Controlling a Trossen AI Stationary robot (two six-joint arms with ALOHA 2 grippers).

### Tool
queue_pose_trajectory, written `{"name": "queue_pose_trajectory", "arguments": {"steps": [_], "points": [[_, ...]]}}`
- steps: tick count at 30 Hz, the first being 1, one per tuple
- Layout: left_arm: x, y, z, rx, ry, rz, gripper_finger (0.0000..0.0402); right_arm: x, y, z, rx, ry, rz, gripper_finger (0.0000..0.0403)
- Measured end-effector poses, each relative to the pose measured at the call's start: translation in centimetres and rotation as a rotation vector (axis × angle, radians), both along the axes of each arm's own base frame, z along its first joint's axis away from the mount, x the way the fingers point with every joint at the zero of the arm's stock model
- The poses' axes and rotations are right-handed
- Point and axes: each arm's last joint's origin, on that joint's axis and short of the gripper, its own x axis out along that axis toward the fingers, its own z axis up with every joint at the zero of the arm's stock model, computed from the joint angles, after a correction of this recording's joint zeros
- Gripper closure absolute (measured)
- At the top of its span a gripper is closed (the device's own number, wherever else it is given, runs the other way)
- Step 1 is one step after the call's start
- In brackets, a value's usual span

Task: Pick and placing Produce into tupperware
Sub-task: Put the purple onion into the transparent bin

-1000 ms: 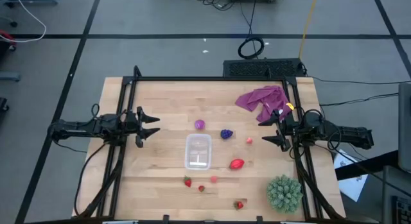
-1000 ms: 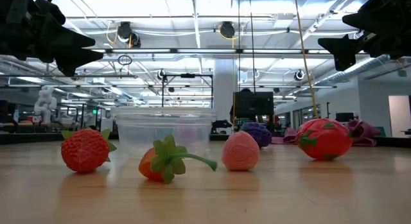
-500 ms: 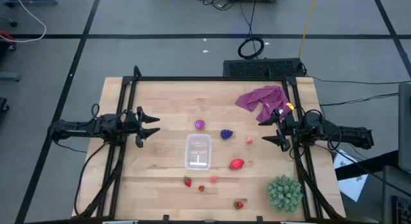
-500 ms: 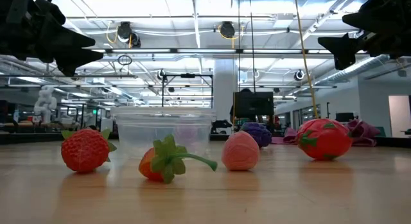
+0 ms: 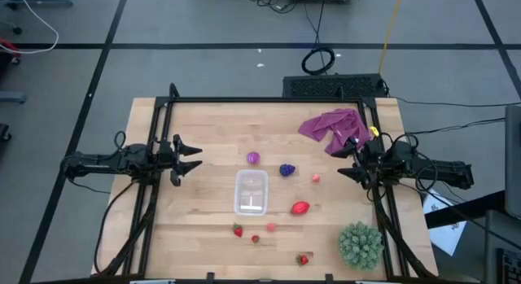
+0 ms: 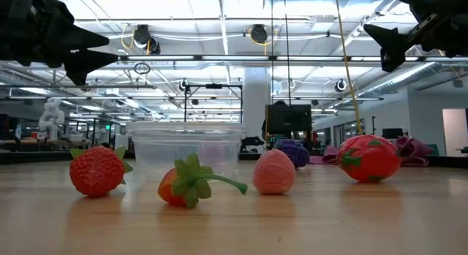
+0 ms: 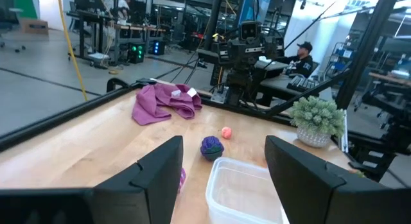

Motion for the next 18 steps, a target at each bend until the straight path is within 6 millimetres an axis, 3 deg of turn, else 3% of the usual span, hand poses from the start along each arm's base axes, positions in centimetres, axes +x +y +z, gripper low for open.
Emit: {"name": "queue_pose_trajectory", "arguments": {"steps": [18], "points": [[-0.01, 0.0, 0.14, -0.059, -0.022, -0.001, 0.0176, 0.0, 0.0, 0.01, 0.023, 0.002, 0.005, 0.0112]]}}
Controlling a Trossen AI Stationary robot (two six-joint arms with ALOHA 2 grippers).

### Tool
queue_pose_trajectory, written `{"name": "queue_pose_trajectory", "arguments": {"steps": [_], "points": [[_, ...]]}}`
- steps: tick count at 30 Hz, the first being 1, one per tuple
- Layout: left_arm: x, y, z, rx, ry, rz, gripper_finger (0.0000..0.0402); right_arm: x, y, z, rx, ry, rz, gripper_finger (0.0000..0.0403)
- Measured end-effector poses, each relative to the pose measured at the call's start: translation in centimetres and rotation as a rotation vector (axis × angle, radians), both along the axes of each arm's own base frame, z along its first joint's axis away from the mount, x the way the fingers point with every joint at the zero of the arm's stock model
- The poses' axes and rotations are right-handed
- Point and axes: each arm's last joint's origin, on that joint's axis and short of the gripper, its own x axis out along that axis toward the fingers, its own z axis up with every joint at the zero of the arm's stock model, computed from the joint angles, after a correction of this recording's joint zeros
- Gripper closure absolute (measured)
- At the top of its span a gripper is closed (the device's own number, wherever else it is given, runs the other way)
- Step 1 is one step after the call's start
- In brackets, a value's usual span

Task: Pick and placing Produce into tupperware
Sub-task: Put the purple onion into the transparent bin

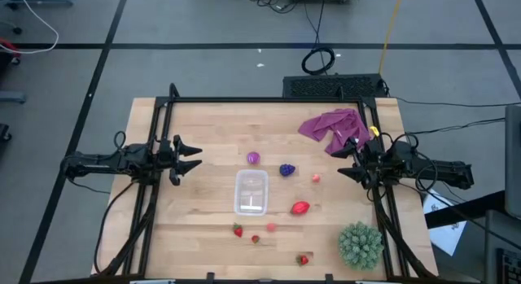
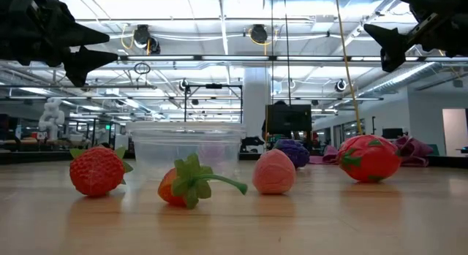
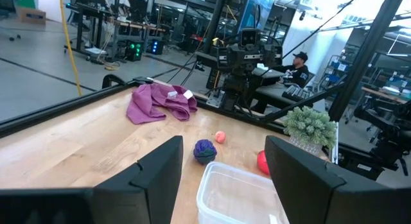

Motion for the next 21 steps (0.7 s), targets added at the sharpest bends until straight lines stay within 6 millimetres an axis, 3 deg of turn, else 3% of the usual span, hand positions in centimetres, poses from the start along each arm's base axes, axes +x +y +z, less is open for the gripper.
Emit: {"name": "queue_pose_trajectory", "arguments": {"steps": [6, 12, 16, 21], "points": [[0.0, 0.0, 0.2, 0.0, -0.022, 0.006, 0.0176, 0.0, 0.0, 0.0, 0.04, 0.006, 0.01, 0.0112], [0.0, 0.2, 1.8, 0.058, -0.11, 0.077, 0.0176, 0.0, 0.0, 0.0, -0.022, -0.003, -0.007, 0.0112], [0.1, 0.3, 5.0, 0.125, -0.117, 0.122, 0.0176, -0.1, 0.0, 0.4, -0.056, -0.048, -0.018, 0.0112], [2.0, 0.3, 11.1, 0.207, -0.047, 0.16, 0.0176, -0.5, 0.0, 1.5, -0.105, -0.18, -0.035, 0.0112]]}}
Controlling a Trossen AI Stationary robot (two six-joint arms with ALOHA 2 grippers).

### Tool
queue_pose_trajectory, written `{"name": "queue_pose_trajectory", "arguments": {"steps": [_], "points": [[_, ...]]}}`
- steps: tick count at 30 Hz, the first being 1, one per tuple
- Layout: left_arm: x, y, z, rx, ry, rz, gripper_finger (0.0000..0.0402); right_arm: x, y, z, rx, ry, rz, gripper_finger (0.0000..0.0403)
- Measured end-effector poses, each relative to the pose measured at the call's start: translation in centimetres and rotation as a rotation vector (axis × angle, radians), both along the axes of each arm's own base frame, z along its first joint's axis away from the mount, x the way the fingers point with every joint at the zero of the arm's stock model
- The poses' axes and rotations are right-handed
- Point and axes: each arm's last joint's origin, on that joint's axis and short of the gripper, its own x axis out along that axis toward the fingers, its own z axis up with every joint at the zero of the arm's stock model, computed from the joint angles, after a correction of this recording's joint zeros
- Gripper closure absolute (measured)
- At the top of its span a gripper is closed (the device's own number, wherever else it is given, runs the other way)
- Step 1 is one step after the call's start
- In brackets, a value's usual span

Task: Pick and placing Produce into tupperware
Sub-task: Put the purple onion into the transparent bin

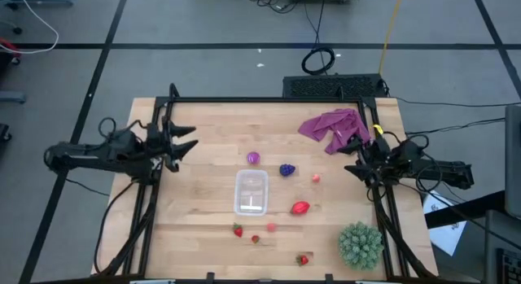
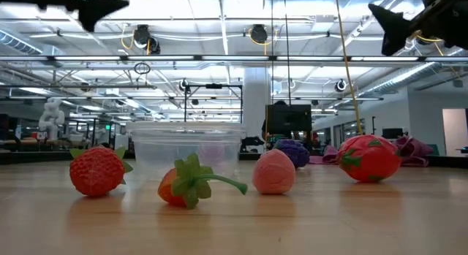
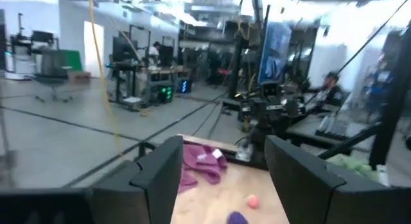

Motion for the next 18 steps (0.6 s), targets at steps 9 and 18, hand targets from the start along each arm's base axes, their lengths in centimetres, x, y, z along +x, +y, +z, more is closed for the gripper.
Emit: {"name": "queue_pose_trajectory", "arguments": {"steps": [9, 18], "points": [[10.4, 0.4, 9.8, 0.023, 0.54, 0.194, 0.0176, -0.1, 0.0, 0.4, -0.039, -0.048, -0.016, 0.0112], [20.7, 2.5, 9.9, -0.167, 1.046, 0.226, 0.0176, 0.2, 0.0, -0.4, -0.03, 0.041, -0.013, 0.0112]]}}
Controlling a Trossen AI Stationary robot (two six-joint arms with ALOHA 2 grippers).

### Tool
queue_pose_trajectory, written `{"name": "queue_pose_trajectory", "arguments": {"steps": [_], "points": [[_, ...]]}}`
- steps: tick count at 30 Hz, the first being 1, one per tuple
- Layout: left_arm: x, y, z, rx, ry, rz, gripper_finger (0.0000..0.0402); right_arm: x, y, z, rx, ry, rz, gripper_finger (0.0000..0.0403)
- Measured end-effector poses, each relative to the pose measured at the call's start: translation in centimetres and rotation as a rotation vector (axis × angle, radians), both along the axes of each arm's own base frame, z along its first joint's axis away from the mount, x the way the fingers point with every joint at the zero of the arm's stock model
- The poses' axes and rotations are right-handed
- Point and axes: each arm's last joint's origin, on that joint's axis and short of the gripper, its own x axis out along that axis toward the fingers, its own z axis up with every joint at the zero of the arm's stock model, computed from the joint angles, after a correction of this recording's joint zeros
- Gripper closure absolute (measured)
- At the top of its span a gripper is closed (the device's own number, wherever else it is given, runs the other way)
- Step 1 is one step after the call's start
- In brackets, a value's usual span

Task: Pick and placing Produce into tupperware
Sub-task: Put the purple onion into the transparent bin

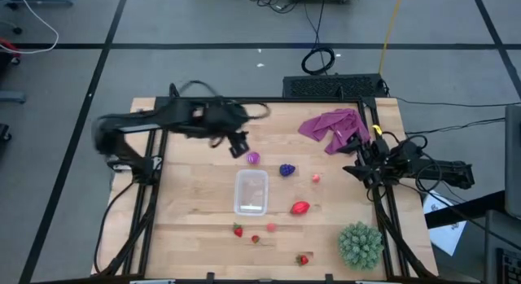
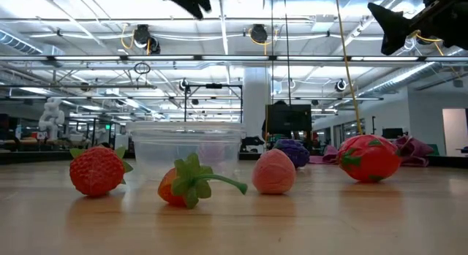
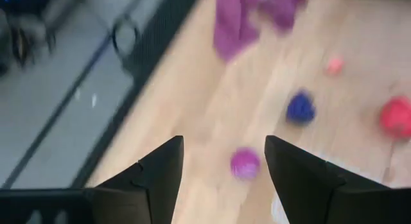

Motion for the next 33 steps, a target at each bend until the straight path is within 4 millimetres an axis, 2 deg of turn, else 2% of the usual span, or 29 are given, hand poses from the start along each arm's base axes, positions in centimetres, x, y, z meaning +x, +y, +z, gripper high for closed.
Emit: {"name": "queue_pose_trajectory", "arguments": {"steps": [3, 7, 10, 13, 18, 33], "points": [[2.1, 0.9, -3.3, -0.075, 0.211, 0.024, 0.0176, 0.1, 0.0, -0.3, 0.002, 0.031, 0.003, 0.0112], [3.8, 2.1, -7.6, -0.135, 0.442, 0.054, 0.0176, 0.2, 0.0, -0.5, 0.003, 0.053, 0.004, 0.0112], [4.9, 3.0, -9.5, -0.143, 0.488, 0.079, 0.0176, 0.2, 0.0, -0.5, 0.01, 0.053, 0.006, 0.0112], [5.9, 3.8, -10.6, -0.169, 0.459, 0.088, 0.0176, 0.2, 0.0, -0.5, 0.011, 0.058, 0.007, 0.0112], [6.4, 4.5, -10.9, -0.176, 0.421, 0.074, 0.0176, 0.3, 0.0, -0.8, 0.014, 0.094, 0.008, 0.0112], [7.1, 3.9, -10.6, -0.184, 0.334, 0.089, 0.0176, 0.3, 0.0, -1.0, 0.016, 0.111, 0.008, 0.0112]]}}
